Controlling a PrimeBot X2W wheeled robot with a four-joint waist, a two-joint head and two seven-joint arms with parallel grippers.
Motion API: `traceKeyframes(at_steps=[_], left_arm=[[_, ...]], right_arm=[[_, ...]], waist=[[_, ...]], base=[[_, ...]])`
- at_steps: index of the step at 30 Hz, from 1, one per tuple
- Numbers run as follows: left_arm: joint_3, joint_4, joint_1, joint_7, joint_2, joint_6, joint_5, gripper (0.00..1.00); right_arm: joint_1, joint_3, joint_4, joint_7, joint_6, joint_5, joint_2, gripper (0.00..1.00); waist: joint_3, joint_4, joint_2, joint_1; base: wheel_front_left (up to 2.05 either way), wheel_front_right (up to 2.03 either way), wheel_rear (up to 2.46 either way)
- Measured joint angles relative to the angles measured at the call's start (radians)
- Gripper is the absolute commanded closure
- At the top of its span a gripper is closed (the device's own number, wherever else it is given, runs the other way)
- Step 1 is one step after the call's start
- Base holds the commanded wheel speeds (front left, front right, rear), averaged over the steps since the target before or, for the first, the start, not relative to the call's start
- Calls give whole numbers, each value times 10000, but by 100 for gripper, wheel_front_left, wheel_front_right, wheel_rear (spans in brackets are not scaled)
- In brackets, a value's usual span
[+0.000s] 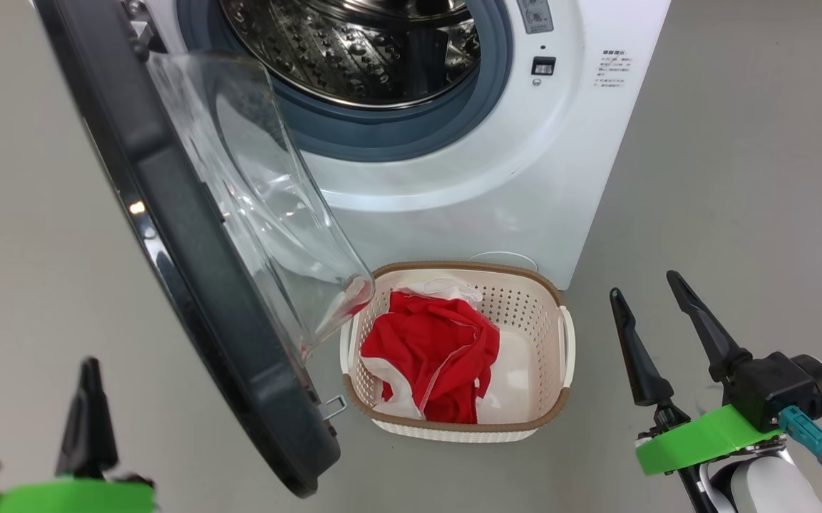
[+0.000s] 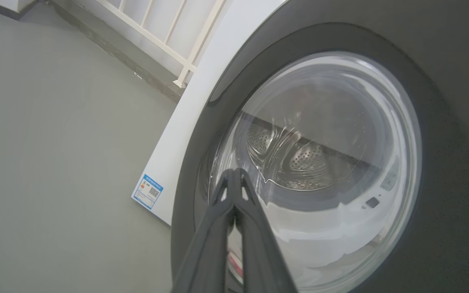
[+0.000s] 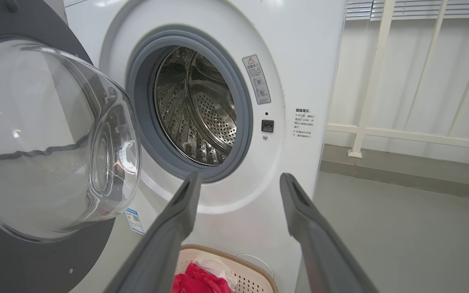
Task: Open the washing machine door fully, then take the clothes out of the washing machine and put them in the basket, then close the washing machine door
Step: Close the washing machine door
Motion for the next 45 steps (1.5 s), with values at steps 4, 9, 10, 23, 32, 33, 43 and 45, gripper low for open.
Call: traceKeyframes(at_steps=[4,9,10,23,32,33,43,45], left_arm=[[245,-731,-360,1066,-10,577,-3001,100],[453,-2213,-681,2376,-29,1453,-6525,100],[510,-2514,-719,2627,-31,1651,-7089,100],[773,-4567,-1250,4903,46,3680,-10230,100],[468,-4792,-1277,5116,67,3816,-10475,100],[458,-4792,-1278,5110,67,3816,-10550,100],[-115,-4690,-1657,4861,35,3588,-10803,100],[-238,-4592,-1722,4823,23,3453,-10830,100]], right_arm=[[0,2,0,0,0,8,6,0],[0,4,-10,0,0,10,13,0],[0,-4,-12,0,0,12,13,0],[-3,25,-67,0,0,115,17,0],[-2,90,-107,0,0,180,19,0],[-3,96,-109,0,0,180,19,0],[-3,207,-111,0,0,180,-10,0],[-3,203,-113,0,0,180,-17,0]], waist=[[-21,-26,1,0],[-12,-81,0,0],[-2,-87,0,0],[57,-239,0,0],[46,-594,0,0],[56,-638,0,0],[148,-1188,0,0],[157,-1318,1,0]], base=[[0,0,0],[0,0,0],[0,0,0],[0,0,0],[0,0,0],[0,0,0],[0,0,0],[0,0,0]])
